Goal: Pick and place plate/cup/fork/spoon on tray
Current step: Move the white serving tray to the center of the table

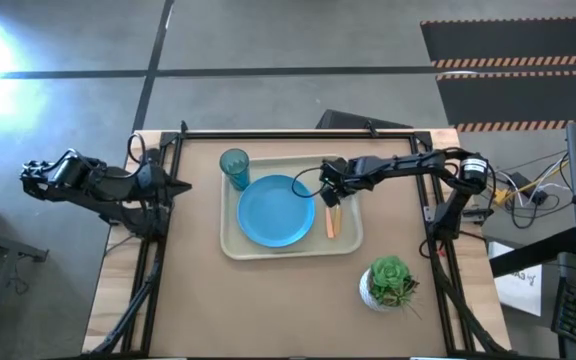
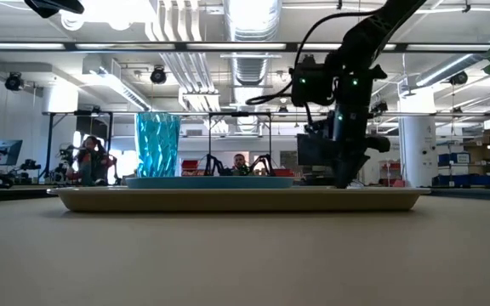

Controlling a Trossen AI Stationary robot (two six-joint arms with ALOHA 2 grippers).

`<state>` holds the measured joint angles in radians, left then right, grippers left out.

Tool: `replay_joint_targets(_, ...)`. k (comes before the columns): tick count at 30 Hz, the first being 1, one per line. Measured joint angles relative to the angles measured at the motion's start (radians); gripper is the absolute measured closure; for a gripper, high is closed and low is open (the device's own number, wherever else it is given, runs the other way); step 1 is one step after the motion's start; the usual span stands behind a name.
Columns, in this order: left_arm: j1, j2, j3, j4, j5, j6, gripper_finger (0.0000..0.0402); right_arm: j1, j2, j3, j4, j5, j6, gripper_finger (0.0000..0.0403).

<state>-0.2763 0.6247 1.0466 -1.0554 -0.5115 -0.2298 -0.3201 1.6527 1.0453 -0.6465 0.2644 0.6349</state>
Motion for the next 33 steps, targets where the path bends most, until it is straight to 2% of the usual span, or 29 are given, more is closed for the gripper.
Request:
replay_joint_targets(7,0.0,0.0,0.0,0.0,0.0,0.0,0.0402,0.002,0.0,-0.057,0.005,0.025,0.001,0.0394)
replay_joint_targets(24,0.0,-0.002,-0.002,0.0,-0.022,0.0,0.0402,0.021,0.0,-0.057,0.114,0.02,0.011,0.0394)
replay_joint_targets(33,0.0,-0.004,-0.006,0.0,-0.022,0.0,0.0402,0.021,0.0,-0.057,0.113,0.023,0.011,0.0394)
